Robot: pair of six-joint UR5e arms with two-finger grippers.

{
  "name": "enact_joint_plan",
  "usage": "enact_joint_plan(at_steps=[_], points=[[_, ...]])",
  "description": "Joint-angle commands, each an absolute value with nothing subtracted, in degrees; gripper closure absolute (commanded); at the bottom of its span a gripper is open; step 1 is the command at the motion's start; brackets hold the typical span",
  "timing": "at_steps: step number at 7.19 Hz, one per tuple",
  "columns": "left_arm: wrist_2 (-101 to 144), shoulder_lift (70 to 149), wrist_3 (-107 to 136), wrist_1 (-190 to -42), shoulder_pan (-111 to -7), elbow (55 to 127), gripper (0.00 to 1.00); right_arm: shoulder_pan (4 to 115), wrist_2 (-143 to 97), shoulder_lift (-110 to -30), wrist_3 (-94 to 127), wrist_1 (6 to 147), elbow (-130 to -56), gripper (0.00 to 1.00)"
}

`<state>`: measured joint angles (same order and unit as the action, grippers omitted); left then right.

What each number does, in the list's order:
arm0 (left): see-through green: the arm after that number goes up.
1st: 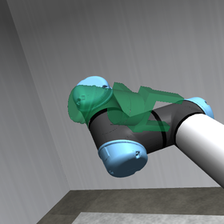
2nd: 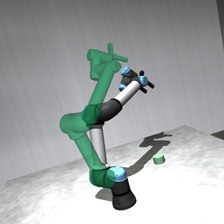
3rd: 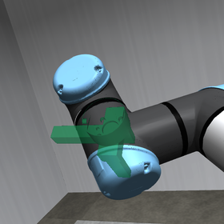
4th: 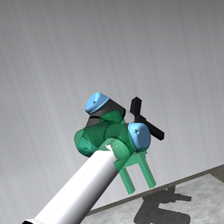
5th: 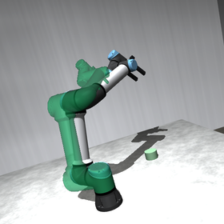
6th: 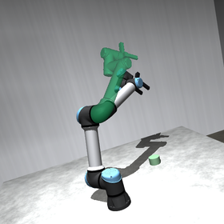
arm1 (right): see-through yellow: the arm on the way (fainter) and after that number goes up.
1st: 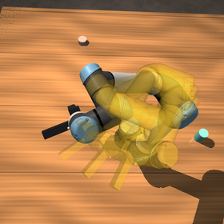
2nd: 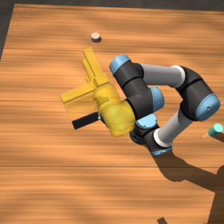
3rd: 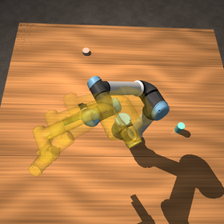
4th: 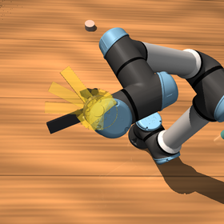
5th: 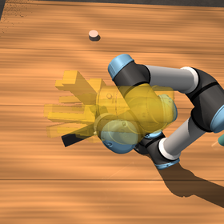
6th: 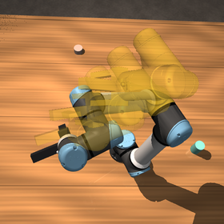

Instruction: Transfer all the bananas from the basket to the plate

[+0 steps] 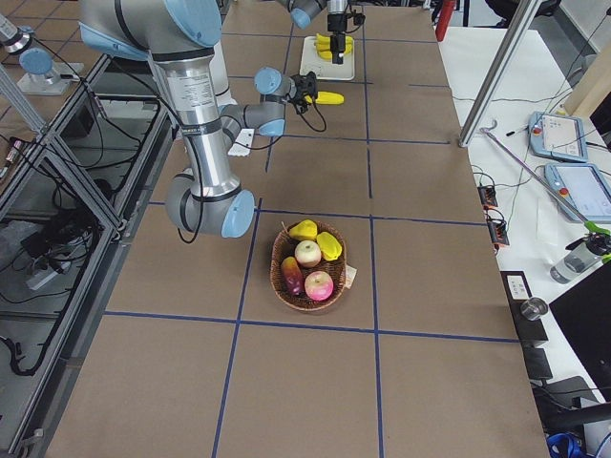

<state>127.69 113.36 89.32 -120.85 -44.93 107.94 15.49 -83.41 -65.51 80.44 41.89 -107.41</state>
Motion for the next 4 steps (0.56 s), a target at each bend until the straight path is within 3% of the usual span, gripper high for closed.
enact_joint_plan(at_steps=[1, 4], points=[[126.1, 117.3, 93.1, -120.8, -43.3, 106.5, 0.00, 12.8, -78.9, -60.4, 82.3, 41.8, -104.6, 0.92], [120.2, 118.8, 95.5, -120.8, -36.6, 106.4, 0.00, 12.5, -77.9, -59.9, 83.0, 41.9, -104.6, 0.91]])
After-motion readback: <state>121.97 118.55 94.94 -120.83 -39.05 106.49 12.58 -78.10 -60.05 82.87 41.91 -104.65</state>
